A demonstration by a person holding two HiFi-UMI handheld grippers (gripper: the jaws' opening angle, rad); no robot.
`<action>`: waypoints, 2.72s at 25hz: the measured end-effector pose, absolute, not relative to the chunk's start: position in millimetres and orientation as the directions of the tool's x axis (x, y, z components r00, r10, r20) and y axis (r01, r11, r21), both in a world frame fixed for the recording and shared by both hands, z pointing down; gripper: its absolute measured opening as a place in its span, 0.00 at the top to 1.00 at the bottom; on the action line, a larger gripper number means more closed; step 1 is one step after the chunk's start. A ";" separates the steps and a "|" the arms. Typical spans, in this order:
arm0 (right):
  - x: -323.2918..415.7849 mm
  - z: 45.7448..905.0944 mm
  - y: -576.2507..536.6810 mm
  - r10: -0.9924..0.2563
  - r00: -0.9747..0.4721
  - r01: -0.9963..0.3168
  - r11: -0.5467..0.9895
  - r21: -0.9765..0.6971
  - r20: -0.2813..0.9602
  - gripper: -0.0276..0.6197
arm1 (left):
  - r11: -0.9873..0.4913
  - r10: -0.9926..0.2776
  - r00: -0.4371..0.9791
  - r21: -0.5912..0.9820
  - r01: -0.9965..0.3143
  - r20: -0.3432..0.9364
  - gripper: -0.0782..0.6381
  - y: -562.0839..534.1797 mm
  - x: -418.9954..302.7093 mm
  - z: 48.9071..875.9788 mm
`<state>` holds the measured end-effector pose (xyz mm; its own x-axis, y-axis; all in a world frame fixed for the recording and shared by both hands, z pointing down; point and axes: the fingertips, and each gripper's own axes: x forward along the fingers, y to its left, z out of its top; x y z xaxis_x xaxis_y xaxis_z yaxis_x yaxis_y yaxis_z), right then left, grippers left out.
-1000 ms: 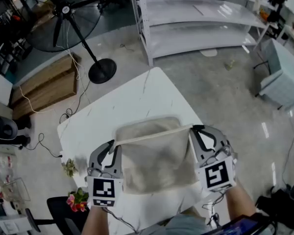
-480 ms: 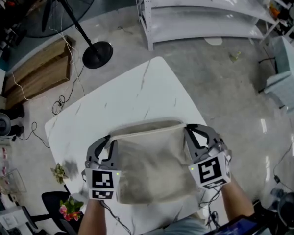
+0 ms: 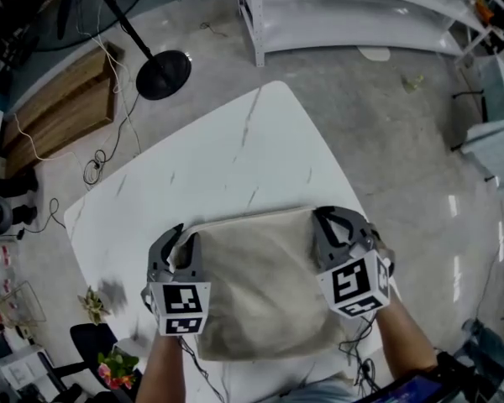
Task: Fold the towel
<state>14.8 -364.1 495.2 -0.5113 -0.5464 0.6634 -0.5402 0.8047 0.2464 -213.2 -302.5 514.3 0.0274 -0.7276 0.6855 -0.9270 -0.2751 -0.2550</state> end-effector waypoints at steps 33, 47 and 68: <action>38.6 399.4 -173.9 -0.587 -0.638 -0.599 0.785 0.157 0.498 0.84 | -0.169 -0.689 0.358 0.340 -0.925 0.630 0.51 -33.5 -169.6 498.3; 69.8 417.3 -117.8 -0.594 -0.590 -0.607 0.773 0.184 0.547 0.87 | -0.225 -0.630 0.387 0.318 -0.921 0.674 0.82 -50.1 -171.7 522.1; 77.9 487.0 -92.8 -0.414 -0.608 -0.453 0.882 0.132 0.677 0.93 | -0.087 -0.635 0.345 0.379 -0.921 0.691 0.85 -8.8 -185.9 525.6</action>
<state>77.9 -92.8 487.0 -0.6083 -0.4143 0.6770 -0.4531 0.8816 0.1323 -185.9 -8.8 525.6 0.3447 -0.6348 0.6915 -0.9212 -0.0872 0.3792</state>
